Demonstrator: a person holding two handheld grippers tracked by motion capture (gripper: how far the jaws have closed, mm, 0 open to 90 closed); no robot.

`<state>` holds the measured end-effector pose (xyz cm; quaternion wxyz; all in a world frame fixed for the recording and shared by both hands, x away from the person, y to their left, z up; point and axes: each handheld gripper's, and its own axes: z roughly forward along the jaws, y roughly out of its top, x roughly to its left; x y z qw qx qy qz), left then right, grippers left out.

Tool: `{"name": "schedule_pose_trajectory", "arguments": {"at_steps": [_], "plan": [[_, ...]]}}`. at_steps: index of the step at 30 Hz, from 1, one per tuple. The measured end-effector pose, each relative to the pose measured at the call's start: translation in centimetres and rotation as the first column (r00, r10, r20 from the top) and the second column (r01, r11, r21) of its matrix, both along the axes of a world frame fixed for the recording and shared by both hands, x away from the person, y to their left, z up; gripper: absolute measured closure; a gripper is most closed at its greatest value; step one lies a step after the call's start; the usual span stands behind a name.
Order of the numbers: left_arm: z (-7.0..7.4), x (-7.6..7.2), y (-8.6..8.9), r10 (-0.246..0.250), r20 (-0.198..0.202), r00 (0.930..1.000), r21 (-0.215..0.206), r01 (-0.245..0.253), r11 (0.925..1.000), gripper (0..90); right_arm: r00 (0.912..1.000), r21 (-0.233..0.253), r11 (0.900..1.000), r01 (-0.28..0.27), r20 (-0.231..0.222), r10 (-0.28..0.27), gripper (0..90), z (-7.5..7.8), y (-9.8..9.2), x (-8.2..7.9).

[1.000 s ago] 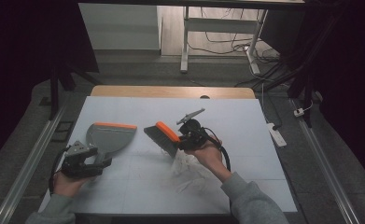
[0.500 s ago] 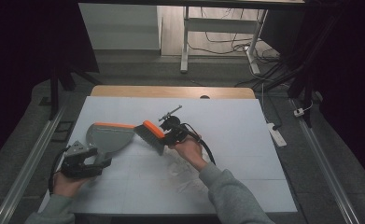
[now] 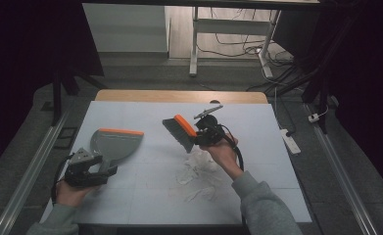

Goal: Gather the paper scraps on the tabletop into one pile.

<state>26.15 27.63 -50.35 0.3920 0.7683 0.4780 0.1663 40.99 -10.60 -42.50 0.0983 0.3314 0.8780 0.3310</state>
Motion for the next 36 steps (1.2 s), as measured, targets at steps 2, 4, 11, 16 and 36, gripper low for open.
{"name": "schedule_pose_trajectory", "arguments": {"at_steps": [2,4,11,16,36], "plan": [[0.0,0.0,0.0,-0.002,0.002,1.0000,0.003,0.002,1.0000,25.5,0.9992,0.019,0.999,-0.031,0.024,0.031,67.6,1.2,-0.4,-0.6],[0.1,-0.1,0.0,-0.003,0.004,1.0000,0.001,0.003,1.0000,25.5,0.9973,0.020,0.997,-0.068,0.030,0.068,67.6,2.1,-0.8,-1.3],[0.0,0.0,-0.1,-0.003,0.000,1.0000,0.005,0.003,1.0000,25.5,0.9953,-0.045,0.995,-0.092,0.026,0.093,67.5,2.2,-2.7,-3.1],[-0.1,0.0,-0.2,-0.005,-0.001,1.0000,0.009,0.005,0.9999,25.6,0.9891,-0.018,0.990,-0.141,-0.045,0.140,67.5,0.1,-2.9,-3.1],[-0.1,0.0,-0.2,-0.005,-0.001,1.0000,0.012,0.005,0.9999,25.7,0.8464,-0.288,0.796,-0.532,-0.205,0.491,67.6,-3.1,0.4,-11.4]]}}
